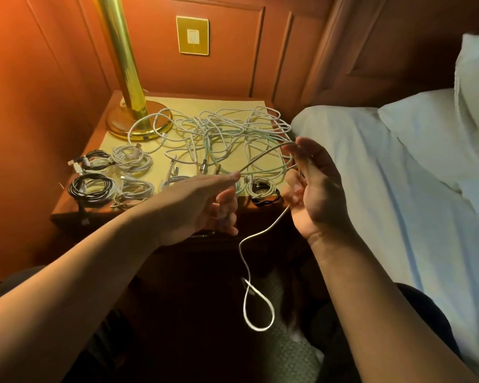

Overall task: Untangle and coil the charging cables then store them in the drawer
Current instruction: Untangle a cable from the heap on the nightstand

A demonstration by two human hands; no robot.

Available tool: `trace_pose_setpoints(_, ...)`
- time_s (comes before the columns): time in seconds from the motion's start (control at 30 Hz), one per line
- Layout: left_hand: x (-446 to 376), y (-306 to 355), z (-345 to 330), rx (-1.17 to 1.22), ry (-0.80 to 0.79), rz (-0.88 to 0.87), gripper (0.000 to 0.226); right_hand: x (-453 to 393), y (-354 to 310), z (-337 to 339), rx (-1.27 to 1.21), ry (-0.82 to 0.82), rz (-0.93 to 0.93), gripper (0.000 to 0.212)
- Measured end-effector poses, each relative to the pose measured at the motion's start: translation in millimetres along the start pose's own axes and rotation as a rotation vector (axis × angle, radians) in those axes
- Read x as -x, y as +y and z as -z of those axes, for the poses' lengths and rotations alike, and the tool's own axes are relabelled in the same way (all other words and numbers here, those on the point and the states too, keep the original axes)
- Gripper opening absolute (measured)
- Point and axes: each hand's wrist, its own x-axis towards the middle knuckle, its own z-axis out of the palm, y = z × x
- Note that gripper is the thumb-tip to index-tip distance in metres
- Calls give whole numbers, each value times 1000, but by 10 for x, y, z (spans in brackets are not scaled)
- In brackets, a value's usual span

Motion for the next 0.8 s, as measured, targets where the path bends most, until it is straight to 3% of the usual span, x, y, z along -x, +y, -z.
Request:
trace_pose_setpoints(0.13, -68, -51, -50, 46, -26, 143, 43, -7, 37, -3, 1, -12, -19, 22)
trace_pose_setpoints(0.23, -83, -23, -62, 264, -150, 132, 45, 14, 87, -76, 155, -70, -4, 19)
trace_pose_setpoints(0.33, -92, 50, 5, 579, -363, 1, 43, 61, 197, -179, 477, -180, -69, 17)
trace_pose_setpoints(0.43, -106, 104, 133, 831, -483, -100, 43, 153, 313, -251, 919, -462, -104, 20)
trace_pose_setpoints(0.47, -118, 122, 154, 876, -426, -125, 45, 187, 333, -279, 1010, -568, -139, 25)
trace_pose_setpoints(0.53, -161, 130, 159, 896, -103, -199, 53, 264, 325, -342, 1094, -707, -192, 31)
trace_pose_setpoints(0.6, -201, 145, 164, 885, 231, -254, 54, 322, 277, -391, 1100, -723, -179, 32)
trace_pose_setpoints(0.63, -222, 143, 171, 877, 300, -277, 52, 341, 237, -413, 1105, -702, -143, 31)
trace_pose_setpoints(0.7, -245, 128, 185, 786, 306, -299, 46, 360, 152, -426, 1139, -654, -37, 31)
trace_pose_setpoints(0.8, -244, 68, 223, 498, 188, -401, 45, 378, 41, -400, 1110, -596, 61, 34)
